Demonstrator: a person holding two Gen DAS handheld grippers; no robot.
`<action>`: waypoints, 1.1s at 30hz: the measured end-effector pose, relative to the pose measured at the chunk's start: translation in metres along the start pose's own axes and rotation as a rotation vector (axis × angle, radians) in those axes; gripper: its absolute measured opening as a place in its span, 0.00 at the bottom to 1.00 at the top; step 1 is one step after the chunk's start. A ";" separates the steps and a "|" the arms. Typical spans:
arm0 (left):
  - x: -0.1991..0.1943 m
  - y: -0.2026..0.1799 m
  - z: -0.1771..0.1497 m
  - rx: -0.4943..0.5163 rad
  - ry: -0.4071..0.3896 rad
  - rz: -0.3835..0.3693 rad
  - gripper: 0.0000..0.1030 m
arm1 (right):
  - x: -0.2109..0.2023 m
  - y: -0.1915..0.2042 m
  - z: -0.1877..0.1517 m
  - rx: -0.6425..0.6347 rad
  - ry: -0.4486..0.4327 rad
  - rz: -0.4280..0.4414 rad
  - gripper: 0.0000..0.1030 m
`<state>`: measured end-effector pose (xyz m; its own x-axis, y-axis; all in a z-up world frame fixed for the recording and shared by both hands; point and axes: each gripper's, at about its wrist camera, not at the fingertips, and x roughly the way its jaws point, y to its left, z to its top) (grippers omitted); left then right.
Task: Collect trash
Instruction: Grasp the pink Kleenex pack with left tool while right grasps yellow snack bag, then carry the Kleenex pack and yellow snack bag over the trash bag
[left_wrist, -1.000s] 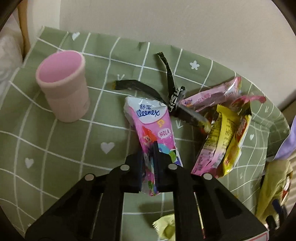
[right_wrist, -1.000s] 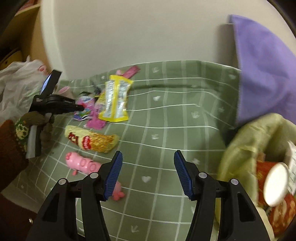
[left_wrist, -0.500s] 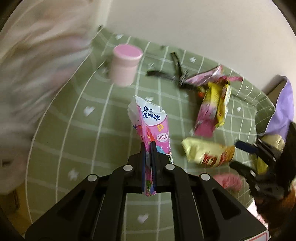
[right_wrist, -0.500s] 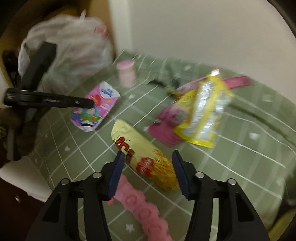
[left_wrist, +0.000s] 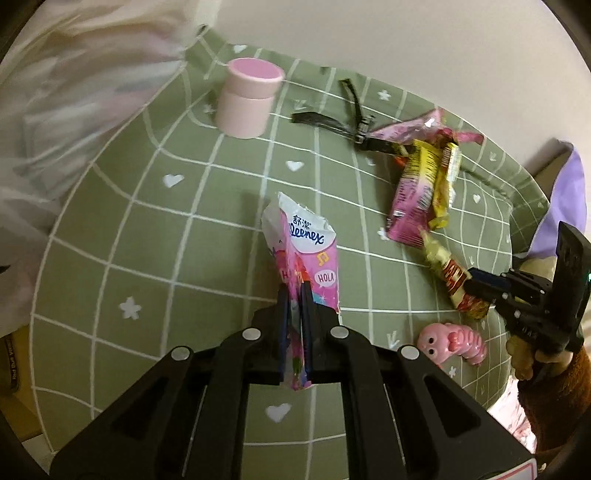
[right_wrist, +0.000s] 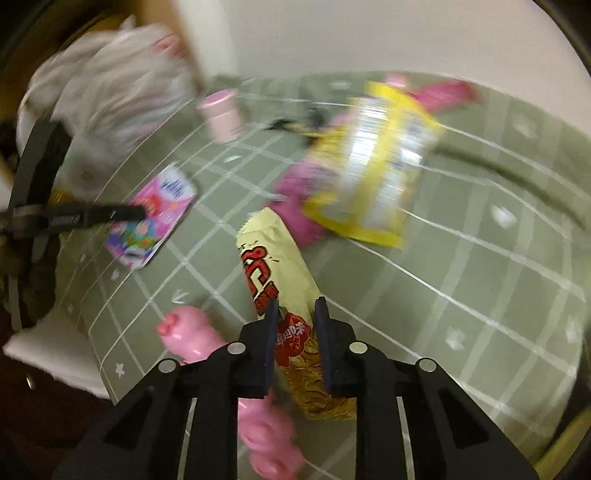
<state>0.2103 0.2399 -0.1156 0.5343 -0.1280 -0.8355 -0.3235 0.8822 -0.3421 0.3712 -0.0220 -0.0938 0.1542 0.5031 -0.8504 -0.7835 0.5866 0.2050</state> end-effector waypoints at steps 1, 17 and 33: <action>0.001 -0.005 0.000 0.016 0.001 -0.003 0.05 | -0.007 -0.007 -0.005 0.036 -0.013 -0.013 0.18; -0.015 -0.016 -0.014 0.022 -0.024 -0.005 0.05 | -0.051 -0.029 -0.046 0.148 -0.134 -0.035 0.42; -0.039 -0.033 -0.023 0.071 -0.057 0.005 0.05 | -0.020 0.002 -0.036 0.016 -0.059 -0.091 0.18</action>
<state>0.1823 0.2060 -0.0816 0.5768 -0.0991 -0.8109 -0.2711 0.9131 -0.3044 0.3449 -0.0534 -0.0934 0.2601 0.4837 -0.8357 -0.7551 0.6413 0.1362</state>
